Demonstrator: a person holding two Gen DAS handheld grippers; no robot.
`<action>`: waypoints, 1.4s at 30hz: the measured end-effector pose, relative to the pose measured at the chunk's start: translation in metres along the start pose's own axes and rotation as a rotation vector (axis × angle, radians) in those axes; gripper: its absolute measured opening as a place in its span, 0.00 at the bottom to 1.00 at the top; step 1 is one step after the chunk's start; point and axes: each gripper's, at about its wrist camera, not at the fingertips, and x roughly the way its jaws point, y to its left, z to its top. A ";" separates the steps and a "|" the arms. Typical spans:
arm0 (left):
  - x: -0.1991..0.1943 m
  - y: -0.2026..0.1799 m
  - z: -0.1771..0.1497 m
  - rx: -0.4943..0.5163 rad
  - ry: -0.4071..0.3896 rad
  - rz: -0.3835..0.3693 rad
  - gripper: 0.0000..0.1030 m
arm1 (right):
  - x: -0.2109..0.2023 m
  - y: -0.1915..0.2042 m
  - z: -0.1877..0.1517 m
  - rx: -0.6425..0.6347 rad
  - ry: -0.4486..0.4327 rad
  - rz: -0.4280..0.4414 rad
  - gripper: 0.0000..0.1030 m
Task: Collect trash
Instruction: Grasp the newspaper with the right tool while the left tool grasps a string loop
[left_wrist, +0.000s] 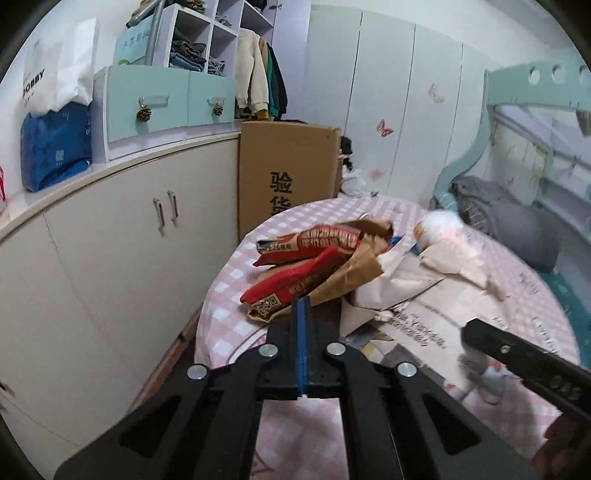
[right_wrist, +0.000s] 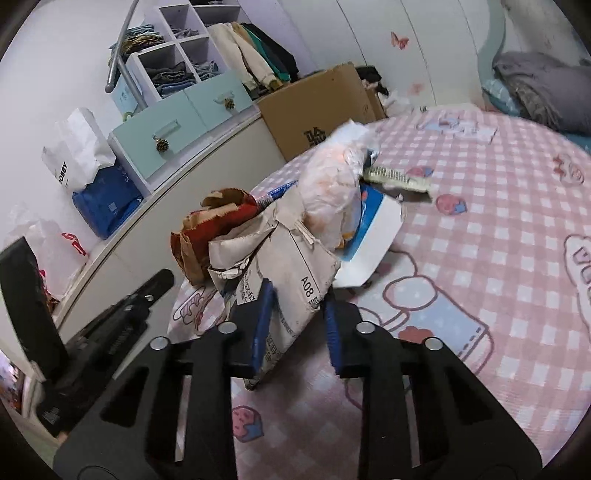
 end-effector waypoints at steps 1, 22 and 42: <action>-0.005 0.001 0.000 -0.005 -0.006 -0.010 0.00 | -0.003 0.002 0.000 -0.006 -0.010 -0.001 0.21; 0.026 -0.042 0.005 0.329 -0.044 0.141 0.62 | -0.009 -0.011 0.002 0.022 -0.009 -0.008 0.23; -0.001 -0.022 0.016 0.134 0.000 -0.036 0.01 | -0.018 -0.014 -0.001 0.016 -0.025 0.028 0.19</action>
